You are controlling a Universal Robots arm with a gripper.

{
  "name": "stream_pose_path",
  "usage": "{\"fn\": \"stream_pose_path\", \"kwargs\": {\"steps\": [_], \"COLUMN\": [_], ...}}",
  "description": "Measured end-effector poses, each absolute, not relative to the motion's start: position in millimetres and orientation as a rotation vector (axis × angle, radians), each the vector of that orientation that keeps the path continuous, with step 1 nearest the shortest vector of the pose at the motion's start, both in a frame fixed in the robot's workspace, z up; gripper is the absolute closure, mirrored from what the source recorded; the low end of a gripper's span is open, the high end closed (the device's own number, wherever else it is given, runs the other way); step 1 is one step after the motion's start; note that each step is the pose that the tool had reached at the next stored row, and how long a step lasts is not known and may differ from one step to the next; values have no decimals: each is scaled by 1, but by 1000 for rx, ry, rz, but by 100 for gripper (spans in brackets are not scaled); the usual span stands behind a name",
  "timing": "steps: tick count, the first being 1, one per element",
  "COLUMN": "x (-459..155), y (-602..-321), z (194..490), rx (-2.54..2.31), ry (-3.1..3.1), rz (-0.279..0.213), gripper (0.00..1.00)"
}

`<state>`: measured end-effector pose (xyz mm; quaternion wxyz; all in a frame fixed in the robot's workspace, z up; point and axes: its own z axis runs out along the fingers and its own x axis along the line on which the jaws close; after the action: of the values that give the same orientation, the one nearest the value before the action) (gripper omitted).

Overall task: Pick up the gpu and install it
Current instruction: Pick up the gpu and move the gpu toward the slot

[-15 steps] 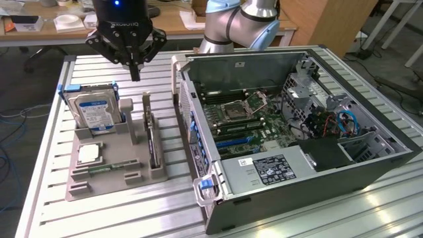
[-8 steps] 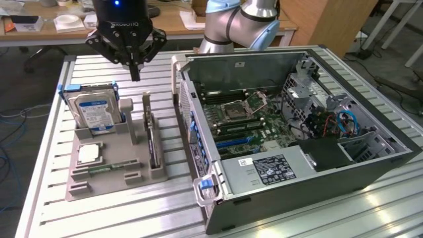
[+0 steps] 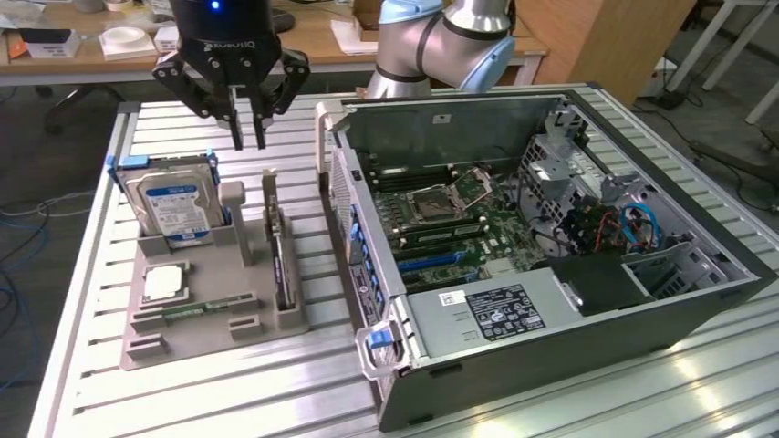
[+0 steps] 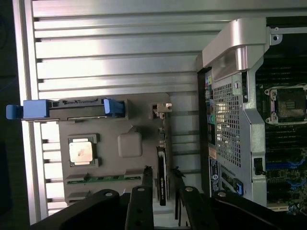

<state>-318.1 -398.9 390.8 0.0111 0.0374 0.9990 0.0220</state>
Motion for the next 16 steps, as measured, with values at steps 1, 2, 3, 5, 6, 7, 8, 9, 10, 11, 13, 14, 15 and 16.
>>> {"fn": "stream_pose_path", "kwargs": {"steps": [1, 2, 3, 5, 6, 7, 8, 9, 10, 11, 13, 14, 15, 16], "x": [-318, -318, -318, -318, -318, -318, -318, -319, -319, -319, -319, -319, -319, -319], "y": [-399, -399, -399, -399, -399, -399, -400, -400, -400, -401, -402, -402, -402, -402], "z": [391, 391, 391, 391, 391, 391, 391, 391, 391, 391, 391, 391, 391, 390], "rx": [117, 117, 117, 117, 117, 116, 114, 113, 111, 108, 97, 84, 72, 59], "ry": [3116, 3116, 3116, 3116, 3116, 3117, 3117, 3117, 3117, 3117, 3117, 3118, 3119, 3120], "rz": [69, 69, 69, 69, 69, 69, 69, 69, 69, 69, 69, 69, 69, 69], "gripper": [71, 71, 65, 59, 53, 53, 53, 52, 52, 52, 45, 45, 45, 45]}}
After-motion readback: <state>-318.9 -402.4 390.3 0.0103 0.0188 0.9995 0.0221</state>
